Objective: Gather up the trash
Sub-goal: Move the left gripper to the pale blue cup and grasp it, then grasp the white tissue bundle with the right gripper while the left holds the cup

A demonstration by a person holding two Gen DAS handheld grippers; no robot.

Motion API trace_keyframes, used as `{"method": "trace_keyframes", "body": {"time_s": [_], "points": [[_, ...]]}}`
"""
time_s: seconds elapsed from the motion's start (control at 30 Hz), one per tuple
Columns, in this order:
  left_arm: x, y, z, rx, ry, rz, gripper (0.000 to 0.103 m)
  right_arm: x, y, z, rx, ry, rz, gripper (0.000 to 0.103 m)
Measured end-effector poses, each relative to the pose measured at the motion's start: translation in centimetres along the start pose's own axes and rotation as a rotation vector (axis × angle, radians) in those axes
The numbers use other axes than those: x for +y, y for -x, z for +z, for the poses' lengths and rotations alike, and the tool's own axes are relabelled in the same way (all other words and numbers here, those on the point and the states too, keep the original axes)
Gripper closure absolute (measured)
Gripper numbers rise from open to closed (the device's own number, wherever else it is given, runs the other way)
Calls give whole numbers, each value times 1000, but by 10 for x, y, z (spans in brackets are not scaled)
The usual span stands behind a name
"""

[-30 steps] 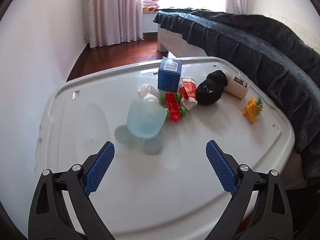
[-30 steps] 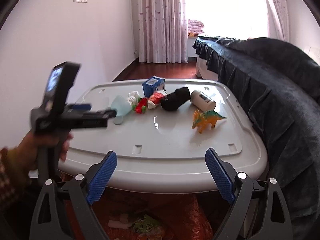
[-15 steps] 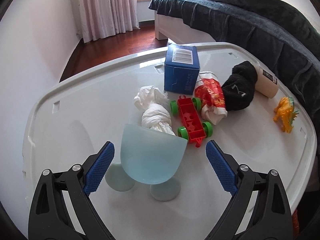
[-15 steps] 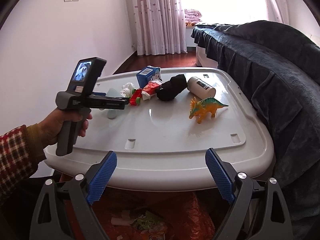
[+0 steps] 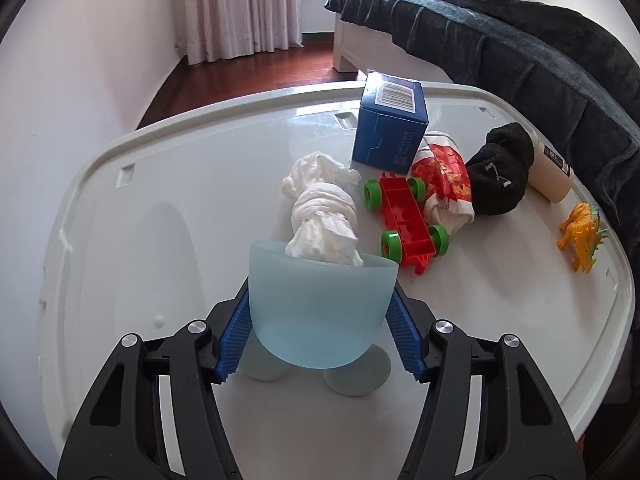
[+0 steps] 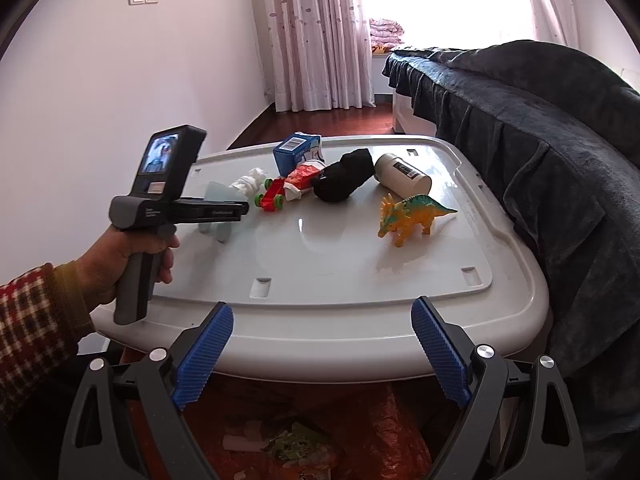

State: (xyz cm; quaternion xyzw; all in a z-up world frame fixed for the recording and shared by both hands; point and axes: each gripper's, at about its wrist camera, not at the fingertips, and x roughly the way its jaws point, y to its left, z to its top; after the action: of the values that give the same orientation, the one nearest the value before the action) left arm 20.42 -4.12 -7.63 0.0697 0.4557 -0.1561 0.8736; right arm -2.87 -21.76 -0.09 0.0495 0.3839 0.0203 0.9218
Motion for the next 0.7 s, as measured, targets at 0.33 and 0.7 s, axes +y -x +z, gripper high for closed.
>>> {"method": "trace_keyframes", "body": {"time_s": [0.33, 0.7], "points": [[-6, 49, -33, -56, 42, -15, 43, -20, -8, -3, 8, -51, -49, 14], [-19, 86, -59, -87, 75, -54, 43, -8, -4, 0, -7, -14, -42, 14]]}}
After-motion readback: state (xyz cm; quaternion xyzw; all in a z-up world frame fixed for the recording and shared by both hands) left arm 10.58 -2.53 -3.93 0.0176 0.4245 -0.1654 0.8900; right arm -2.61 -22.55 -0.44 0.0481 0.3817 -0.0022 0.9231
